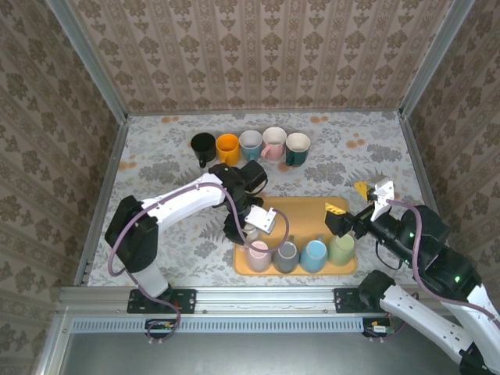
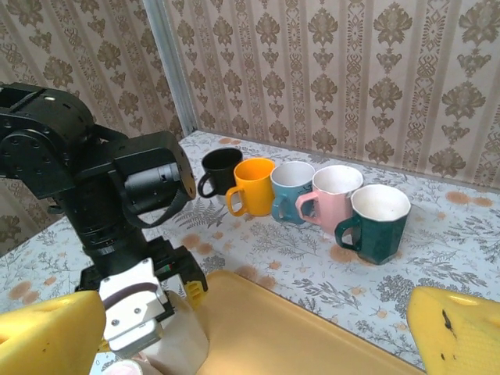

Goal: Turn the mug right side up

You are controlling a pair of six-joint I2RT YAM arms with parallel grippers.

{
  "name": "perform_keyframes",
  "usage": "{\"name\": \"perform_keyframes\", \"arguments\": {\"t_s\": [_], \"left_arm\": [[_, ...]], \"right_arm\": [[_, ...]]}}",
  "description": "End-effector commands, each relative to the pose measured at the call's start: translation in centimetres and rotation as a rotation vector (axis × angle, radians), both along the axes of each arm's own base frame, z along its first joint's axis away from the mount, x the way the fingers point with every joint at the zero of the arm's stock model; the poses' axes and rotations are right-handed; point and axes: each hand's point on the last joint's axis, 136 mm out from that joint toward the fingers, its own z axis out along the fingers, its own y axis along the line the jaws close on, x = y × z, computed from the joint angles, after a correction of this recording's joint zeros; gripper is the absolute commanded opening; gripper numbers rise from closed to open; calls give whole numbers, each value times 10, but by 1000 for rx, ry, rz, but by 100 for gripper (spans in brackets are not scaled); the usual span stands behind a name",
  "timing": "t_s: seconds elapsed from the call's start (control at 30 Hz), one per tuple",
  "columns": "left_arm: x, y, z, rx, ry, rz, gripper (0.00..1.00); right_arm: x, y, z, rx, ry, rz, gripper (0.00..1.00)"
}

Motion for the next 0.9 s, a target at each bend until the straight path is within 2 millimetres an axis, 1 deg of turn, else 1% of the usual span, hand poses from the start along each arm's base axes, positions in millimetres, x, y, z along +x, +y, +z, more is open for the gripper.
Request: {"name": "perform_keyframes", "arguments": {"t_s": [0.0, 0.13, 0.27, 0.33, 0.47, 0.53, 0.63, 0.67, 0.77, 0.87], "left_arm": [[2, 4, -12, 35, -28, -52, 89], [7, 9, -20, 68, -34, -56, 86], [8, 3, -19, 58, -14, -36, 79], [9, 0, -18, 56, -2, -27, 72], [10, -1, -16, 65, 4, -22, 51], [11, -1, -12, 63, -6, -20, 46], [14, -1, 1, 38, -42, 0, 43], [17, -2, 9, 26, -63, 13, 42], [23, -1, 37, -25, -138, 50, 40], [30, 0, 70, -110, -235, 99, 40]], "right_arm": [[-3, 5, 0, 47, 11, 25, 100], [-2, 6, -5, 54, 25, 30, 100], [-2, 10, -11, 53, 36, 40, 100], [-2, 11, -14, 50, 43, 48, 100], [-2, 11, -14, 44, 38, 49, 100], [-2, 10, -11, 40, 31, 47, 100], [-6, 9, -6, 29, 11, 58, 100], [-8, 10, -3, 28, 1, 70, 100], [-12, 13, 3, 8, -7, 103, 100], [-8, 11, 7, -16, 0, 86, 100]]}}
